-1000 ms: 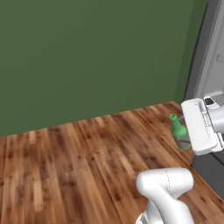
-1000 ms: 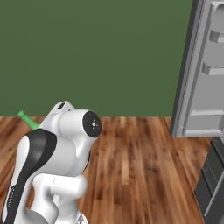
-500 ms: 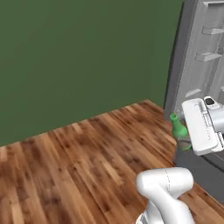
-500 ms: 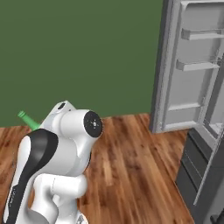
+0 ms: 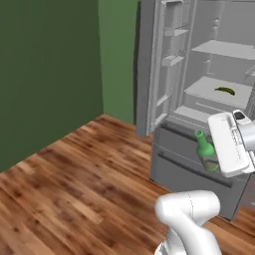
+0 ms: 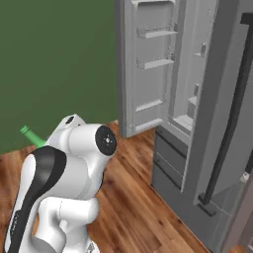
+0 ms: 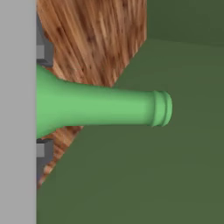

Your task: Place the beers on the top shelf of the fridge to keep them out of children's reach, and place the banana on lower shelves for easy access.

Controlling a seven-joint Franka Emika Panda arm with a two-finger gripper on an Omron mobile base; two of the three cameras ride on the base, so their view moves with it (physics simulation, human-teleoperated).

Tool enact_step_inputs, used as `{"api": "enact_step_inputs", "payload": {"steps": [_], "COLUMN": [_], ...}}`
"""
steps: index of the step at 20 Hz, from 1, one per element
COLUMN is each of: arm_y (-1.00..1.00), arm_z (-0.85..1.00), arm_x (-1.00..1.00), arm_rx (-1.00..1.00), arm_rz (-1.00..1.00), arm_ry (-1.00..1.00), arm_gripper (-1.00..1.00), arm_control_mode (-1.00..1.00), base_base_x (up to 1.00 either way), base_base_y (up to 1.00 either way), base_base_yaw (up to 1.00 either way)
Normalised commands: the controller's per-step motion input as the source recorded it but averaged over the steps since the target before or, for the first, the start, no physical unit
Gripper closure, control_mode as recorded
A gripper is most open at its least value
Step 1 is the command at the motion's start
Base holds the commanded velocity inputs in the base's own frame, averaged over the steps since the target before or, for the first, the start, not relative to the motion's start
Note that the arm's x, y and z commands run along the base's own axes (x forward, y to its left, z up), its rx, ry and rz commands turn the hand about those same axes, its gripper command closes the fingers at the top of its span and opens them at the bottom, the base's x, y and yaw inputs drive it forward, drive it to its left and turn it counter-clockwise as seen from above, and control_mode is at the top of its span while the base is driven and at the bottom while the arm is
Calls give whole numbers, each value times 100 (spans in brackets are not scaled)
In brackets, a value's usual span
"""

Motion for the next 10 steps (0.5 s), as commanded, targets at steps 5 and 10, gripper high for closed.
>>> {"api": "enact_step_inputs", "payload": {"steps": [5,10], "arm_y": [0,0], "arm_z": [0,0], "arm_x": [0,0], "arm_rx": [0,0], "arm_rz": [0,0], "arm_ry": [0,0], "arm_gripper": [100,100], "arm_control_mode": [100,100], "base_base_x": [42,45], "base_base_y": [12,30], "base_base_yaw": [-55,-48]}}
